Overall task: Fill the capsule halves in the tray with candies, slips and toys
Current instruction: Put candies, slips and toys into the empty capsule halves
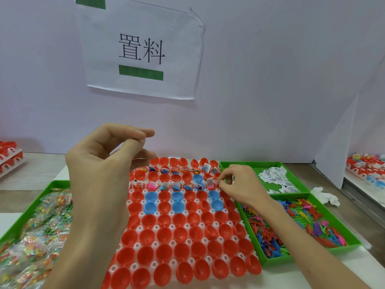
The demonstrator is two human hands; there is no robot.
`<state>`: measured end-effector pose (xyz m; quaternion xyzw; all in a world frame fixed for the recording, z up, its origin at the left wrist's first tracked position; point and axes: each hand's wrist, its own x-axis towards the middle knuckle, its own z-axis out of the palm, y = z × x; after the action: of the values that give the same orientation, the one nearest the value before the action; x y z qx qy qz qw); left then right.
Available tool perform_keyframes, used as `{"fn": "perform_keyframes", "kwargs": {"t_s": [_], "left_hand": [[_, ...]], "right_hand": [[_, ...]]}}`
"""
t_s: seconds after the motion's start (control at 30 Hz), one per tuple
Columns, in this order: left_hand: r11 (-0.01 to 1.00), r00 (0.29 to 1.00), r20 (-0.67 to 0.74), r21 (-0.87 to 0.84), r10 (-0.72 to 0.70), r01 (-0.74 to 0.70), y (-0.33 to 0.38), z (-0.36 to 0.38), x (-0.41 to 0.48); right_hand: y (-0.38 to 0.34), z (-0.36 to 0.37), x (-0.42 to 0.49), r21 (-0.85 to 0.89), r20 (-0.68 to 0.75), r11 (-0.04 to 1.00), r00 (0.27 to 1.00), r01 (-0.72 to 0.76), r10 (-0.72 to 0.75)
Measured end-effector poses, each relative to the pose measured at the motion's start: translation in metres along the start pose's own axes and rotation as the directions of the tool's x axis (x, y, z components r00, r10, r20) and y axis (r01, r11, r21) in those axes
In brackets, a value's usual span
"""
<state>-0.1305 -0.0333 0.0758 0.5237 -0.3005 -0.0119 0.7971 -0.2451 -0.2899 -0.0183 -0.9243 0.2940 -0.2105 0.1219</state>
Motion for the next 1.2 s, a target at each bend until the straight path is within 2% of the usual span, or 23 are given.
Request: {"fn": "perform_keyframes", "kwargs": {"t_s": [0.17, 0.27, 0.47, 0.67, 0.97, 1.07, 1.2], "left_hand": [[1.000, 1.000, -0.002, 0.001, -0.003, 0.003, 0.000, 0.000, 0.000], [1.000, 1.000, -0.004, -0.003, -0.010, 0.010, 0.001, 0.001, 0.000], [1.000, 1.000, -0.011, -0.005, -0.012, 0.012, 0.002, 0.002, -0.001], [1.000, 1.000, -0.017, -0.001, -0.018, 0.018, 0.001, 0.002, 0.000], [1.000, 0.999, -0.028, 0.003, -0.028, 0.028, 0.001, 0.002, 0.000], [1.000, 0.999, -0.029, -0.002, -0.027, 0.027, 0.001, 0.002, 0.000], [1.000, 0.999, -0.031, -0.004, -0.020, 0.020, 0.002, 0.001, 0.000]], "right_hand": [[-0.003, -0.005, 0.004, 0.264, -0.033, 0.961, 0.996, -0.076, 0.088], [-0.007, -0.007, 0.009, 0.345, -0.002, 0.934, 0.995, -0.096, 0.103], [-0.008, 0.000, 0.014, 0.219, 0.135, 0.967, 0.986, -0.130, 0.102], [-0.008, 0.004, 0.019, 0.081, 0.155, 0.989, 0.982, -0.124, 0.110], [-0.011, 0.008, 0.023, -0.182, 0.171, 0.983, 0.985, -0.001, 0.033], [-0.011, 0.012, 0.023, -0.159, 0.140, 0.987, 0.990, -0.003, 0.026], [-0.012, 0.008, 0.021, -0.029, 0.088, 0.999, 0.995, -0.045, 0.047]]}}
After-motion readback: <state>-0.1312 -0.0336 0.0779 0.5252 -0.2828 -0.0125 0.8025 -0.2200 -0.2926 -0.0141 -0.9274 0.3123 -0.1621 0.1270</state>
